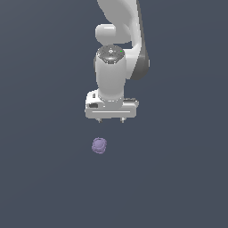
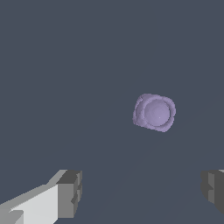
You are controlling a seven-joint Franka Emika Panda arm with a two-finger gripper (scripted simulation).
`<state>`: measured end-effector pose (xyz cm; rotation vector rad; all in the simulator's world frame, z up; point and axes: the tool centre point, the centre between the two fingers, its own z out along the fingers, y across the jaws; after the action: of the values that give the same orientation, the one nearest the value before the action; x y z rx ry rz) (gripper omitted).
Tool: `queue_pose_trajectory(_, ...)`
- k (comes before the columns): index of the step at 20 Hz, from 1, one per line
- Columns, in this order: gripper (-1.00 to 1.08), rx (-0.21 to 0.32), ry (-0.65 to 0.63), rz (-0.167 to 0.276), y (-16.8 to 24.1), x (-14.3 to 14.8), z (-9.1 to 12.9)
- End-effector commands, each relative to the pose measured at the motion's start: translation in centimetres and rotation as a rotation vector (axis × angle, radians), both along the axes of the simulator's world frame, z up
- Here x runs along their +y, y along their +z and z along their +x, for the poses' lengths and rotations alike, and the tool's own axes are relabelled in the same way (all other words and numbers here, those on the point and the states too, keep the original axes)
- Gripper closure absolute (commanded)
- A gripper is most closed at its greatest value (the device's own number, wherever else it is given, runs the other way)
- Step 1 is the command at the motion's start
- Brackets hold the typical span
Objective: Pick up the object and move it to a goal position.
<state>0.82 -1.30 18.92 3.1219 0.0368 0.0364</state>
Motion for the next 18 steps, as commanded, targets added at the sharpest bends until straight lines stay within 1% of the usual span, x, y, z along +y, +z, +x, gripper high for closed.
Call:
queue_pose_trajectory(1,-0.92,0.001,0.01,-0.002,0.2,0.0,-0.1)
queue_pose_trajectory(9,-0.92,0.002,-0.013,0.001,-0.5,-0.4,0.4)
queue_pose_trajectory(14,-0.92,0.006,-0.059,0.007,-2.2,-1.5,1.5)
queue_pose_trajectory(18,-0.92,0.011,-0.115,0.012,-4.4,-2.9,2.7)
